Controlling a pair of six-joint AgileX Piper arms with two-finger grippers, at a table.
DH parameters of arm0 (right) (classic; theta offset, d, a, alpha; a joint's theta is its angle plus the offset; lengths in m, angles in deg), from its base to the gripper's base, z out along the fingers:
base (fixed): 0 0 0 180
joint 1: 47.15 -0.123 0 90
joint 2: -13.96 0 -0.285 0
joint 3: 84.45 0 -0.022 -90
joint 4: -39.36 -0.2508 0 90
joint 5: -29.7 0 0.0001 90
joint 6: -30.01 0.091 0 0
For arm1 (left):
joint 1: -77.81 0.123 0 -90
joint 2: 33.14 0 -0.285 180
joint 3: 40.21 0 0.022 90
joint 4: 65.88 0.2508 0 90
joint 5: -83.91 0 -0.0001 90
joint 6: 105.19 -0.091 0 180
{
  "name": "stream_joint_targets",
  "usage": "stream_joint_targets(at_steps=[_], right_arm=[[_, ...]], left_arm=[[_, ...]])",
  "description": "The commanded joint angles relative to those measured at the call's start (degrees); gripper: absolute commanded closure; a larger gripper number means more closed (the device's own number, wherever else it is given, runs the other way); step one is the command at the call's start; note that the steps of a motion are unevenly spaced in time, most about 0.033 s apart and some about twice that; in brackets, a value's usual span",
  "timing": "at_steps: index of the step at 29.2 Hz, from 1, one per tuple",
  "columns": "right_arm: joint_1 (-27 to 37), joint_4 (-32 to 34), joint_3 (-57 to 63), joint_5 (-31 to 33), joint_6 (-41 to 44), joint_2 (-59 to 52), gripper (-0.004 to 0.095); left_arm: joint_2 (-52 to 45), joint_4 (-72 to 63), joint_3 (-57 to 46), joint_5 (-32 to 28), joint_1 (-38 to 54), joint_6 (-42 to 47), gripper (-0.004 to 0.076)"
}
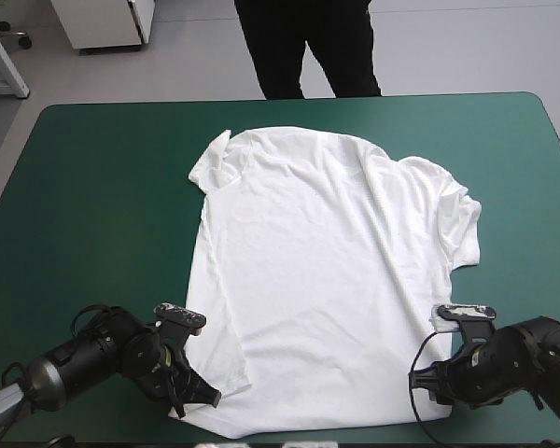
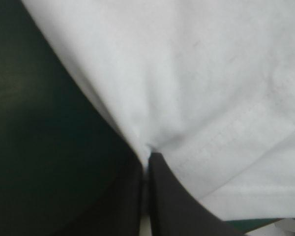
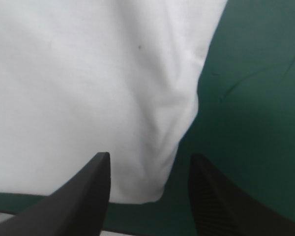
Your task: Fold the cloth
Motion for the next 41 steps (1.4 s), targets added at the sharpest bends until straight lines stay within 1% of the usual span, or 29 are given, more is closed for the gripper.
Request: stream_joint_targets(at_steps=[1, 6, 8, 9, 11, 12, 13, 14, 19, 23, 27, 31, 33, 37, 39, 41], right_arm=[[-1.93, 0.36, -0.34, -2.48, 1.33, 3.21, 0.0482], [-4.72, -1.05, 2.31, -5.6, 2.54, 6.32, 0.0487], [-5.36, -2.01, 3.47, -6.77, 2.68, 7.55, 0.0506], [-5.35, -3.71, 4.2, -7.2, 2.79, 8.45, 0.0587], [-5.35, -4.64, 4.31, -7.07, 2.54, 8.67, 0.0726], [-5.35, -5.34, 4.31, -7.07, 2.07, 8.67, 0.0835], [-5.35, -5.61, 4.31, -7.07, 1.84, 8.53, 0.0907], [-5.35, -5.84, 4.16, -6.92, 1.96, 8.4, 0.0919], [-5.35, -7.18, 1.7, -5.68, 2.97, 5.81, 0.0925], [-5.35, -6.22, -3.67, -2.93, 4.9, 2.04, 0.0925], [-5.35, -1.57, -11.98, 1.15, 6.07, -0.24, 0.0925], [-5.35, 2.38, -22.1, 6.74, 6.07, -1.07, 0.0925], [-5.35, 4.38, -27.23, 8.36, 4.83, -1.07, 0.0925], [-5.35, 8.38, -38.21, 8.61, 2.27, -1.07, 0.0925], [-5.35, 10.8, -43.5, 8.35, 2.27, -1.07, 0.0925], [-5.35, 14.1, -47.73, 7.62, 1.29, -1.07, 0.0925]], left_arm=[[1.37, -2.12, -0.95, -3.81, -0.47, 0.24, 0.0733], [1.37, -1.98, -0.95, -4.09, -0.47, 0.24, 0.0733], [1.37, -1.98, -0.95, -4.43, -0.47, 0.24, 0.0733], [1.37, -1.98, -0.95, -4.43, -0.47, 0.24, 0.0733], [1.37, -1.76, -0.95, -4.43, -0.47, 0.92, 0.0733], [1.37, -1.76, -0.95, -4.43, -0.47, 0.79, 0.0733], [1.37, -1.76, -0.84, -4.43, -0.47, 0.69, 0.0733], [1.37, -1.76, -0.71, -4.3, -0.47, 0.69, 0.0733], [1.13, -1.76, 2.92, -2.77, -0.47, 0.03, 0.0733], [-0.69, -1.23, 9.45, -0.98, -0.47, -0.63, 0.0733], [-2.68, 0.06, 18.14, 1.05, -0.47, -0.63, 0.0733], [-5.08, 1.09, 27.44, 3.46, -0.47, -0.63, 0.0733], [-5.62, 3.27, 32.95, 4.61, -0.47, -0.63, 0.0733], [-5.62, 10.07, 44.01, 6.76, -0.47, -0.63, 0.0733], [-5.62, 13.17, 48.69, 6.34, -0.47, -0.98, 0.0733], [-5.51, 16.45, 53.35, 4.65, -0.47, -1.76, 0.0733]])
